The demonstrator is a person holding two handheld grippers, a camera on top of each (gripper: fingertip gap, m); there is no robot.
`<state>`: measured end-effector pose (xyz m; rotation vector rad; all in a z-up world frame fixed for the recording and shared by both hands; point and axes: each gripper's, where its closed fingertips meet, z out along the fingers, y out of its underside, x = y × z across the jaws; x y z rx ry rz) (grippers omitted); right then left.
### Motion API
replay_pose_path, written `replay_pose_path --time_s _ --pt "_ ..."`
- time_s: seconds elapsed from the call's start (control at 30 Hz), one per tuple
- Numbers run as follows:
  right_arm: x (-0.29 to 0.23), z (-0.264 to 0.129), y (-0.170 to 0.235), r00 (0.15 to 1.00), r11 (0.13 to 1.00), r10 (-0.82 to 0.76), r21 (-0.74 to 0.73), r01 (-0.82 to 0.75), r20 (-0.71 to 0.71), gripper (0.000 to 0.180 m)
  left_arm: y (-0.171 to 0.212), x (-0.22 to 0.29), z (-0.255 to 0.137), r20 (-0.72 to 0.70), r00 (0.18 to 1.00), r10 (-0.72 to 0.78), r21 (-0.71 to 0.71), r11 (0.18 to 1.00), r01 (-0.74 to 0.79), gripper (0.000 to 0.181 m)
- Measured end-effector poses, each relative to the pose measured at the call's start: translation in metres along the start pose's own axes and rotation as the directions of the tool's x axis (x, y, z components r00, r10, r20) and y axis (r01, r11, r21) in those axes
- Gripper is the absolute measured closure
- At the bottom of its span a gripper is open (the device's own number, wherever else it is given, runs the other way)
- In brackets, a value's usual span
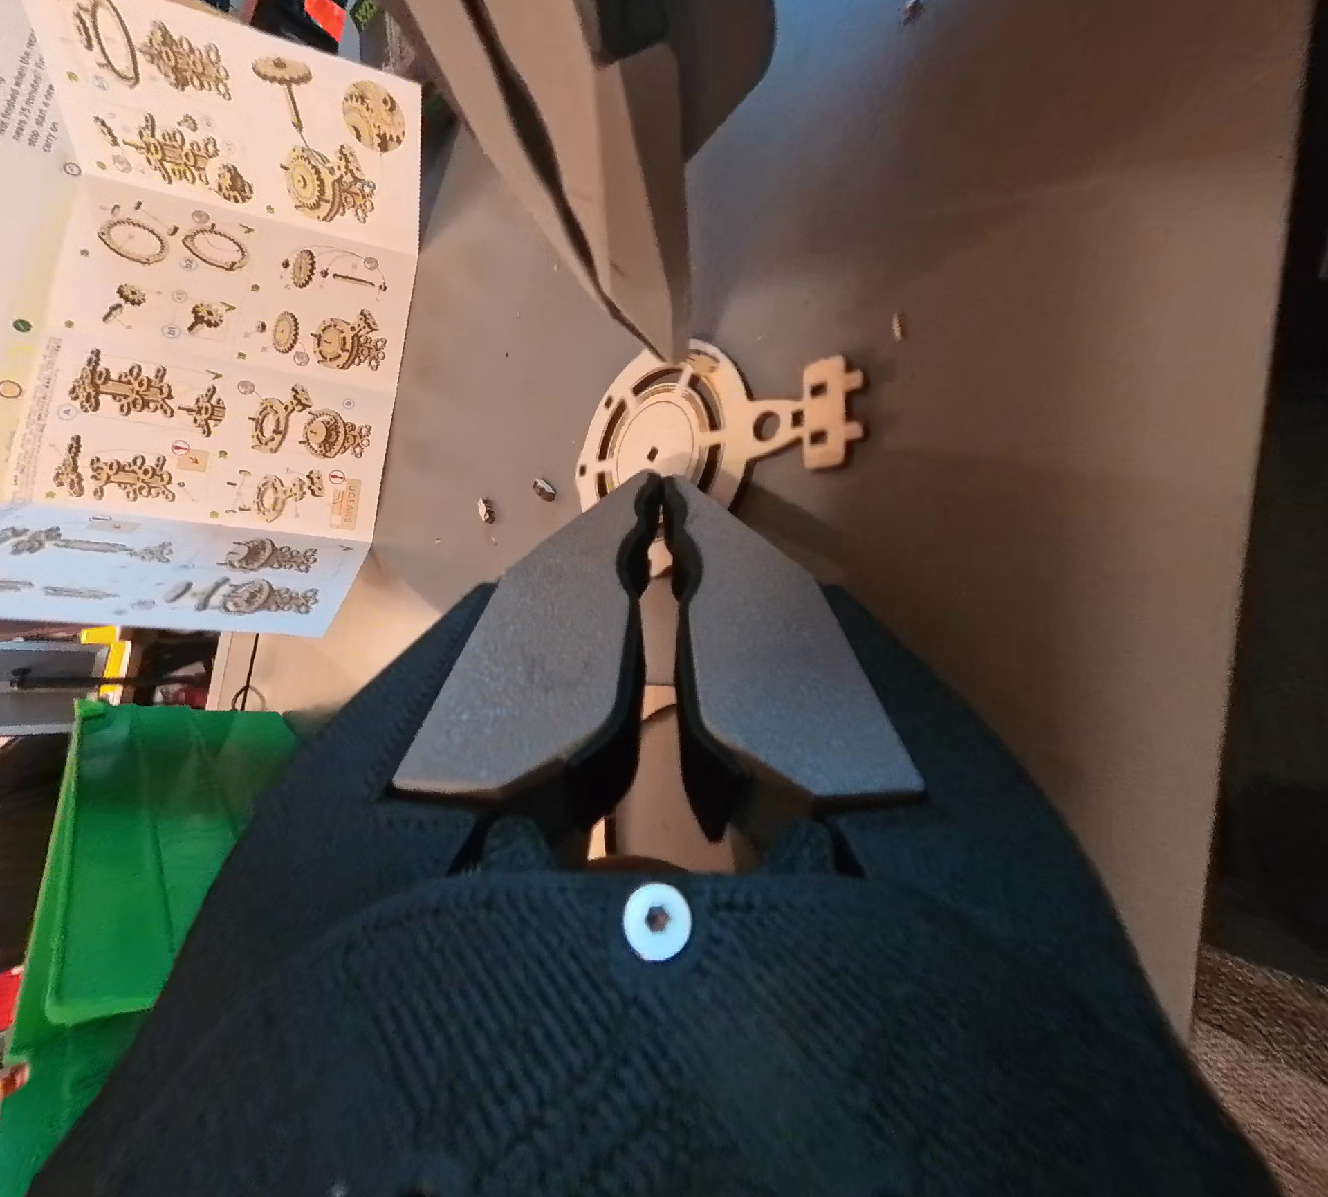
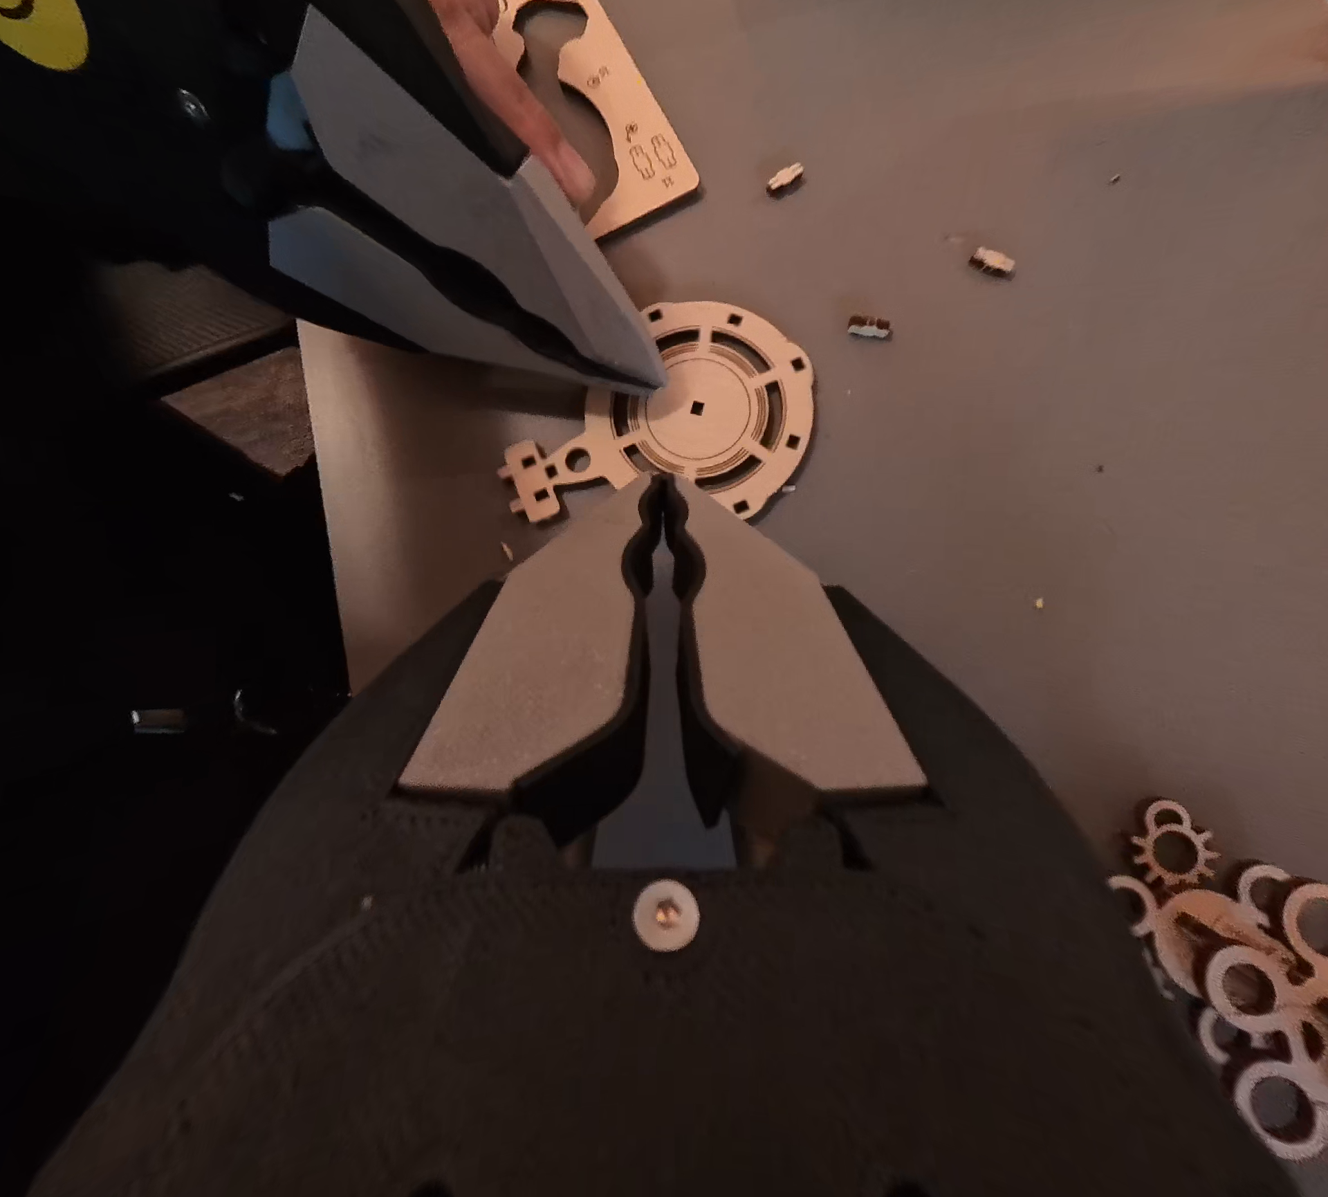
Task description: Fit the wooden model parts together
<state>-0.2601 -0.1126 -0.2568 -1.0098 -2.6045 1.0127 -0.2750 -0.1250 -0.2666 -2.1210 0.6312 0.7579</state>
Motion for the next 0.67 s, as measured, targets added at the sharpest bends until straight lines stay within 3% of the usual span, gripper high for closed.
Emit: replay_pose_path --time_s 0.4,0.5,0.67 --pt "0.000 -0.008 -0.009 0.998 0.997 0.021 0.073 -0.025 0.054 0.180 -0.001 -0.005 0.000 0.002 0.999 -0.042 -0.018 0.999 0.042 0.181" --pt "-0.002 -0.020 -0.017 0.994 0.991 -0.018 0.132 0.004 0.106 0.180 0.000 -0.004 -0.001 -0.052 0.993 -0.103 -0.011 0.995 0.102 0.181" --pt "-0.002 -0.015 -0.008 0.988 0.996 -0.041 0.090 0.028 0.152 0.180 -0.001 -0.004 -0.002 -0.191 0.954 -0.229 -0.012 0.973 0.231 0.181"
